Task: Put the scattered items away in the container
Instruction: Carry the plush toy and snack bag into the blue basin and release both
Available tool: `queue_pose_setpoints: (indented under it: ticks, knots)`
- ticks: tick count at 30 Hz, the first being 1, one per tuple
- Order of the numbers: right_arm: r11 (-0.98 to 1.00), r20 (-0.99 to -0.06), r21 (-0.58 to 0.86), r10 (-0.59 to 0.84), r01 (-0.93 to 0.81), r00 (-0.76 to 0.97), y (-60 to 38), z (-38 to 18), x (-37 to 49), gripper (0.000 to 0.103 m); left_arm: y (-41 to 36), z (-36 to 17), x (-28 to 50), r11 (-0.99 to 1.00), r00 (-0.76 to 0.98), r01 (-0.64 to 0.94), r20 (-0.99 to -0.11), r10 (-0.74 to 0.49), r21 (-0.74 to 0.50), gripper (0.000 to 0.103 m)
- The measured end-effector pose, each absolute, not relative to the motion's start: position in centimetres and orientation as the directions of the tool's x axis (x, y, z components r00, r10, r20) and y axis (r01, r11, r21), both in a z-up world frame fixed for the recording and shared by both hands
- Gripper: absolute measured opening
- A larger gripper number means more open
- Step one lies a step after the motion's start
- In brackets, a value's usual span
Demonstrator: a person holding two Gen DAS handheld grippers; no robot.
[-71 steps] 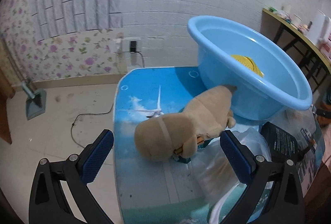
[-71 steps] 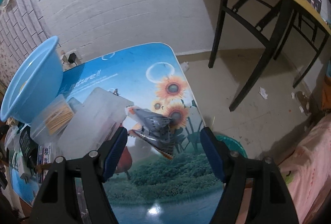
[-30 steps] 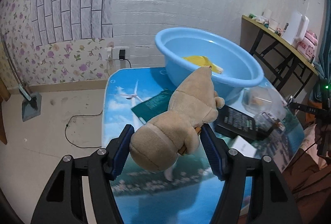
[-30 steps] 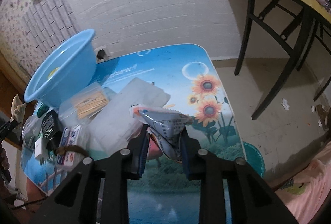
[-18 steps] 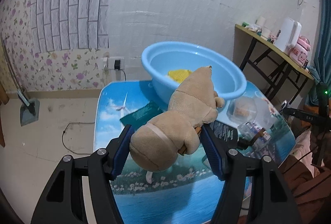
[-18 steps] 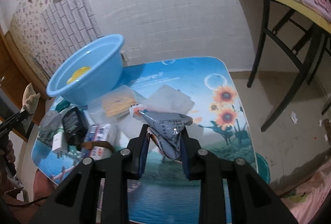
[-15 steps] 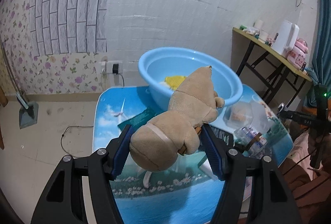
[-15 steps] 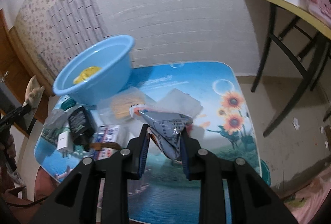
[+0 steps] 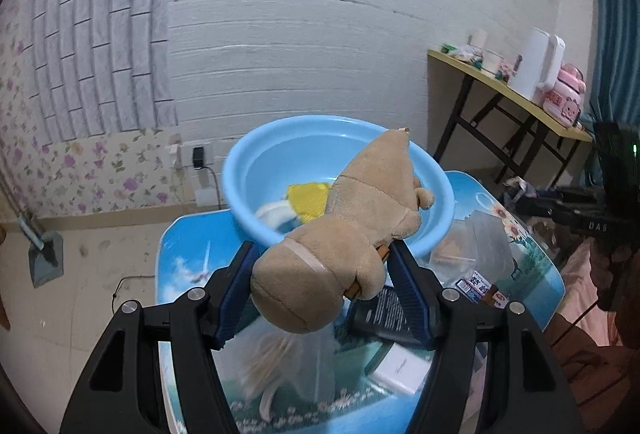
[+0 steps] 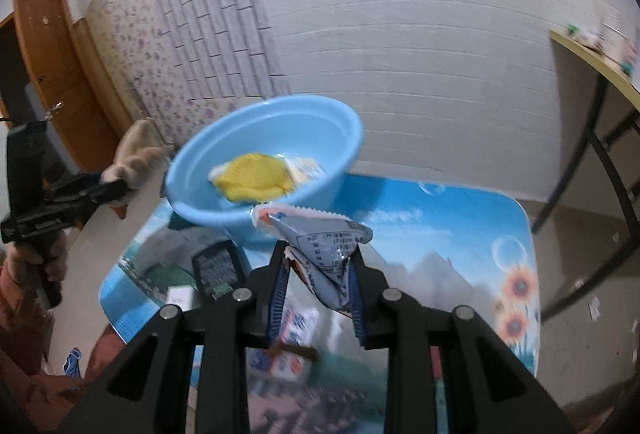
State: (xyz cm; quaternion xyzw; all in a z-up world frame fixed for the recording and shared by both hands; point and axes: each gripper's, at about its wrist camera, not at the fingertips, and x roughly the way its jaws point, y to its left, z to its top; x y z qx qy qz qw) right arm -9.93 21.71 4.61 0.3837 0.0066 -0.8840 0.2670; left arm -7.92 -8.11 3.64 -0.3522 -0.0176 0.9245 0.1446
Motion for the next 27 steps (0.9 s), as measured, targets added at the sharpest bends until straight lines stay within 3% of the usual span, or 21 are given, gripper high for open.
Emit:
queue_pose_setpoints:
  ticks: [19, 27]
  knots:
    - [-0.807, -0.727, 0.090, -0.454, 0.583, -0.516, 16.4, 6.0, -17.7, 0.027, -2.9, 0.6, -16.2, -0.876, -0.526, -0.467, -0.758, 0.386, -0.122, 0.066]
    - [-0.787, -0.747, 0.125, -0.476, 0.605, -0.465, 15.0, 5.1, -18.8, 0.027, -1.8, -1.1, -17.2, -0.859, -0.472, -0.495, -0.788, 0.395, -0.134, 0.068]
